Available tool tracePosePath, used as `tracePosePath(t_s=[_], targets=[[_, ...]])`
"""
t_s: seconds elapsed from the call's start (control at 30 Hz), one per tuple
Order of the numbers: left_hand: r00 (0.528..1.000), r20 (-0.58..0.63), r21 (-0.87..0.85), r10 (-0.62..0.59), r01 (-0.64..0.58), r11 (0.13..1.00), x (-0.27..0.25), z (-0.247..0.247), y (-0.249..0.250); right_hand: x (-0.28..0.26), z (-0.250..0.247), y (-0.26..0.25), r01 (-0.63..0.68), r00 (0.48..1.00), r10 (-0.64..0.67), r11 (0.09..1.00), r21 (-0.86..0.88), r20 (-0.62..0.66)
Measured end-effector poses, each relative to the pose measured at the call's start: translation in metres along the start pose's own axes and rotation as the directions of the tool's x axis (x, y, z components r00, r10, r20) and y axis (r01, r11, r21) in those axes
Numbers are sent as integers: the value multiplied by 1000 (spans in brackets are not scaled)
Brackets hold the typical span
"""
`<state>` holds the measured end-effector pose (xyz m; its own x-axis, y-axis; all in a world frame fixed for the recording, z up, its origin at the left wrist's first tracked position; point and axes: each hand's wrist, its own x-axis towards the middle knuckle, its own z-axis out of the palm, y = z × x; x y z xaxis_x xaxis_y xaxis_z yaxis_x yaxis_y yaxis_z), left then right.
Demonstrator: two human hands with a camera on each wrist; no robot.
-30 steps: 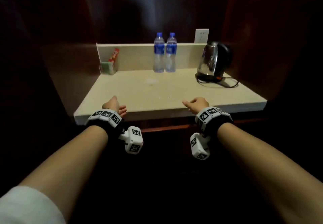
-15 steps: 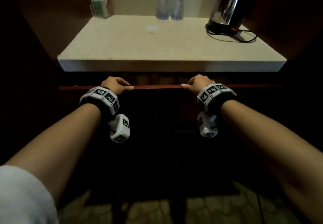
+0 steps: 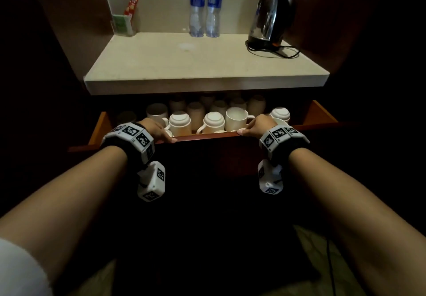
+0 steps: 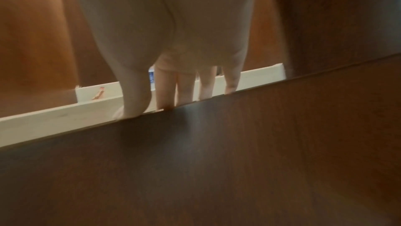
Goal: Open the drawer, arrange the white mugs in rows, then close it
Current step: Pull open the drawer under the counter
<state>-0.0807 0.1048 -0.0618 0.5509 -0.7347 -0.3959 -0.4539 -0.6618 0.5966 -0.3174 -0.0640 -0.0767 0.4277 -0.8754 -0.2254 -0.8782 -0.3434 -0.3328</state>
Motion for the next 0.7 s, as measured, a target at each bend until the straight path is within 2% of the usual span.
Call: tracePosePath(t_s=[0.2,0.43,0.7], targets=[[999,36,51,38,-40,998,-43,14,-11,-50,11,15,20,1000,-19,999,45,-22],[997,63,149,44,-53,987,-74,22,-24,-93,15,21,-1,1000,0,998,58,23],[989,144,231,15,-48,972,-104,28,-27,-124,19,30,-37,999,35,996,75,33]])
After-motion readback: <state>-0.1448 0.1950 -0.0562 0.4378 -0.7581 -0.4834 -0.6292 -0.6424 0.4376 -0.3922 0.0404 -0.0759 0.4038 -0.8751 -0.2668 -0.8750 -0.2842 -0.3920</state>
